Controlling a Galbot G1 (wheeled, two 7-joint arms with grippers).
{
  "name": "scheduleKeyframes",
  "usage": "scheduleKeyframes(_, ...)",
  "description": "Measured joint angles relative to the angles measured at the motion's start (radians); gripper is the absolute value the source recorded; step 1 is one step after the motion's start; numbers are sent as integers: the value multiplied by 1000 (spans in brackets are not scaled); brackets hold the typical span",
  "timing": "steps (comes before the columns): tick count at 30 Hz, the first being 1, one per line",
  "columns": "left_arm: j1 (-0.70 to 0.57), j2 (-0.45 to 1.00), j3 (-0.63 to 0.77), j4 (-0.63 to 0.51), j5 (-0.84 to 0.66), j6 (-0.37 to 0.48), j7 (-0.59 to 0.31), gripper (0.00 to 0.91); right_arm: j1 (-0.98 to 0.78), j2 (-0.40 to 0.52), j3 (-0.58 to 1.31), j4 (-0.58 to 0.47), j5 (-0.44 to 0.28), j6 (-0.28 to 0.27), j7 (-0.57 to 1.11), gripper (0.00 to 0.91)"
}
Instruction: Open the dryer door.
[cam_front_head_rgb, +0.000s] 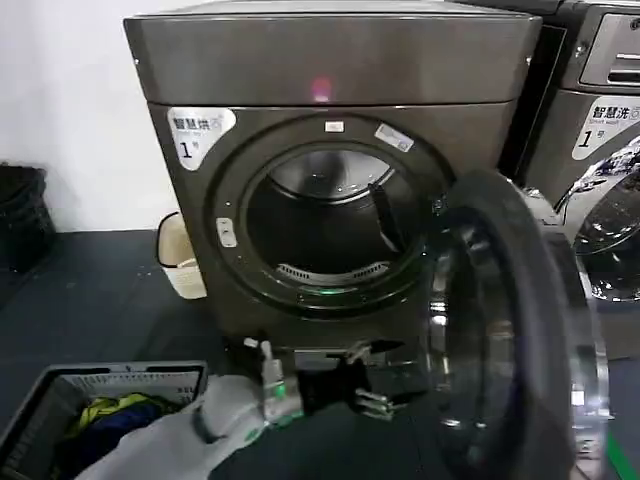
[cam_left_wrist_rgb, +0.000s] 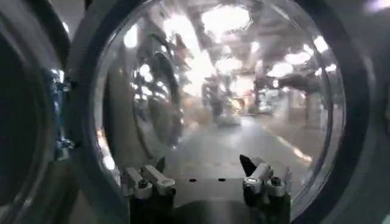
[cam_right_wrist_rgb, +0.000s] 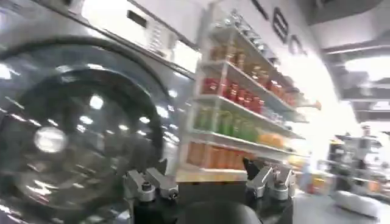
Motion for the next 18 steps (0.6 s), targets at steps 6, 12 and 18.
scheduleKeyframes(6,-93,-62,93,54,-8,-4,-9,907,-35,1,91,14,7,10,35,907)
scheduleKeyframes(12,-154,-112,147,99,-3,-12,-13,907,-45,-5,176,-1,8,43,88,907)
scheduleKeyframes(18,-195,-172,189,159,8,-20,-36,907,-66,-24,257,-25,-3,54,110,907)
